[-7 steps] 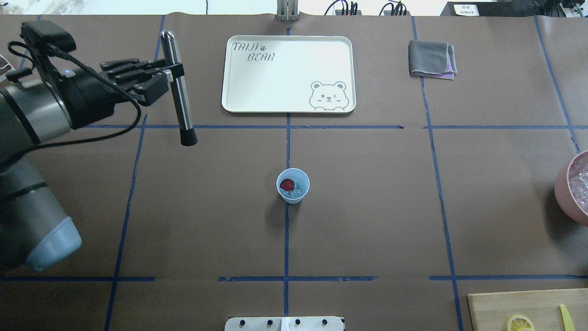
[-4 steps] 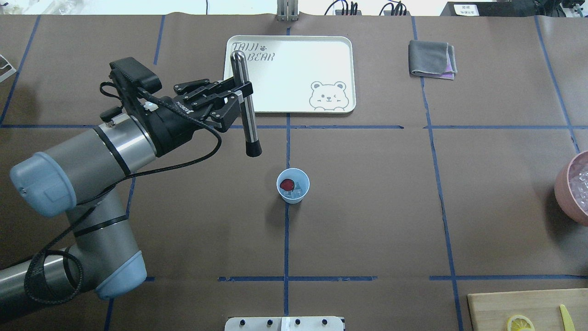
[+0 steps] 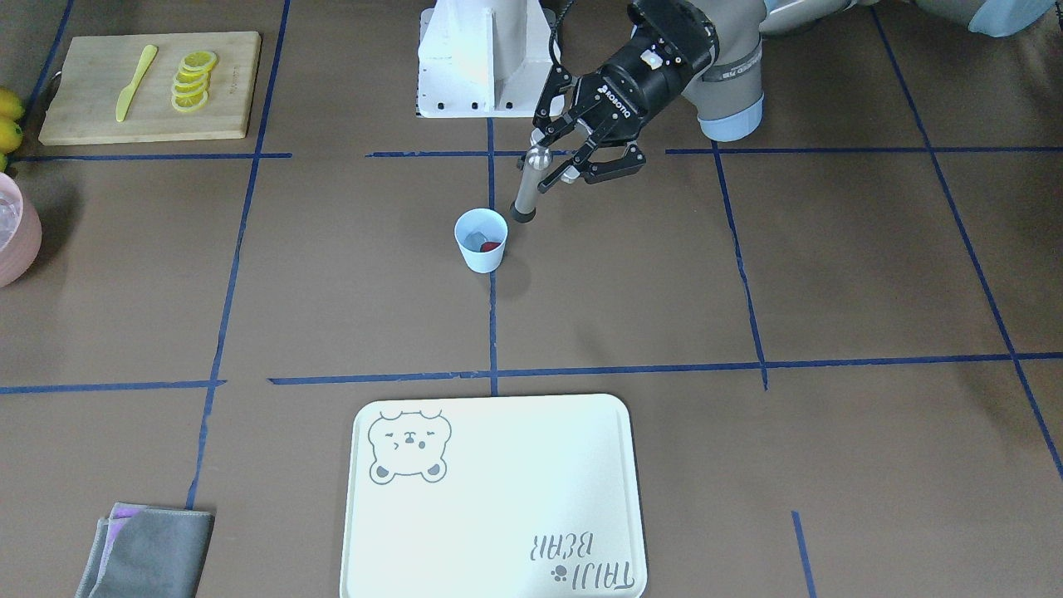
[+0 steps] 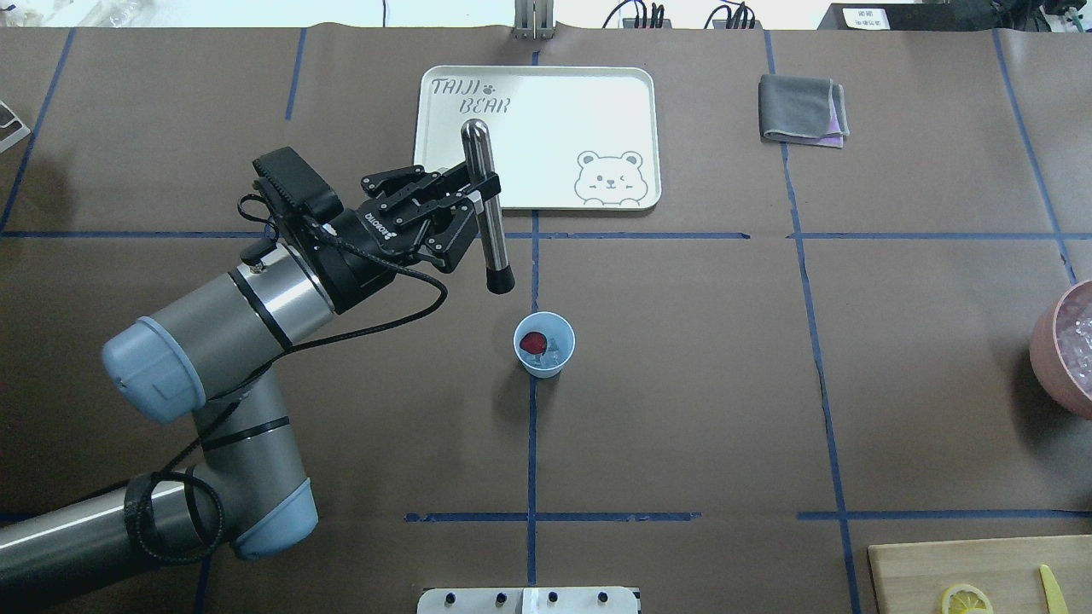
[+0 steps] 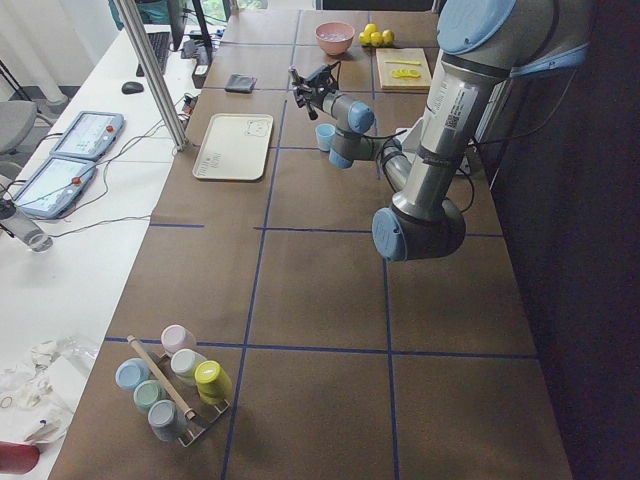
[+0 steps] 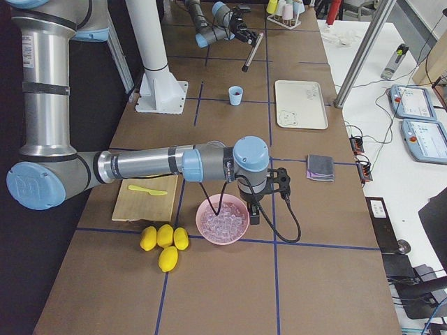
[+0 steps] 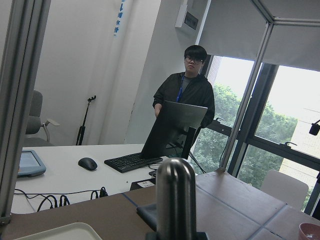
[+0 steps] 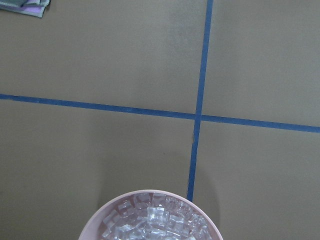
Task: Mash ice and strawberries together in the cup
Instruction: 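Lift the pestle with the left gripper and carry it over the cup, then lower the pestle tip into the blue cup with the left gripper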
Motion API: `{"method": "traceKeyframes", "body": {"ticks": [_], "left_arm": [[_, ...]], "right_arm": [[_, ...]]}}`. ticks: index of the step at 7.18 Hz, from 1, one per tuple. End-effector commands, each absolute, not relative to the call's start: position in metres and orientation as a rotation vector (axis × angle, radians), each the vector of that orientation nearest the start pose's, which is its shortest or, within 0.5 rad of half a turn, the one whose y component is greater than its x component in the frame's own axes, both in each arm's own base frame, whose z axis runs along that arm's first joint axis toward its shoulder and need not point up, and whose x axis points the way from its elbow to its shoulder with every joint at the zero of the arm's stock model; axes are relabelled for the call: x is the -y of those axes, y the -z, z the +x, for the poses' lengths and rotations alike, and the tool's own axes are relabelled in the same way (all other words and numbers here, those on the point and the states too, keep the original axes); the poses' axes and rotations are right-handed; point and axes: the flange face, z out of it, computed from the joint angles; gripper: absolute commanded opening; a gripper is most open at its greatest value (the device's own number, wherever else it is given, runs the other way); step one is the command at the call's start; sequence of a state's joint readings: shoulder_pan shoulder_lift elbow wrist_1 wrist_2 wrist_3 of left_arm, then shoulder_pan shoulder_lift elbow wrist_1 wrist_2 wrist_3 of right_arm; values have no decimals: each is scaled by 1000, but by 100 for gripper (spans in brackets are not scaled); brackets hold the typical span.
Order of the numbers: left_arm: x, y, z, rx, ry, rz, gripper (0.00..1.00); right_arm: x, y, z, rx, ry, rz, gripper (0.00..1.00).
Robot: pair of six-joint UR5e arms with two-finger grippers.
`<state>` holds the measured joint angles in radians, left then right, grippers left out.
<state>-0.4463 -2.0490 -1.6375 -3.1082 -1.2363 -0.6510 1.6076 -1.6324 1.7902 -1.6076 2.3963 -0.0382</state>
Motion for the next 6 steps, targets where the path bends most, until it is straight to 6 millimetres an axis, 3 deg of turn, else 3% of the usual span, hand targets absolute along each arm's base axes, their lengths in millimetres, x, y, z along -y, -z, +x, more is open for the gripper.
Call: {"method": "traceKeyframes", "body": {"ticks": [1, 3, 6], "left_arm": [[377, -219, 469, -1471, 108, 1438, 0], [367, -222, 486, -1473, 113, 1420, 0], [363, -220, 494, -1471, 109, 1412, 0]], "right_arm": [[466, -580, 77, 819, 51, 145, 99], [466, -579, 77, 819, 52, 147, 99], [467, -580, 77, 819, 51, 145, 99]]}}
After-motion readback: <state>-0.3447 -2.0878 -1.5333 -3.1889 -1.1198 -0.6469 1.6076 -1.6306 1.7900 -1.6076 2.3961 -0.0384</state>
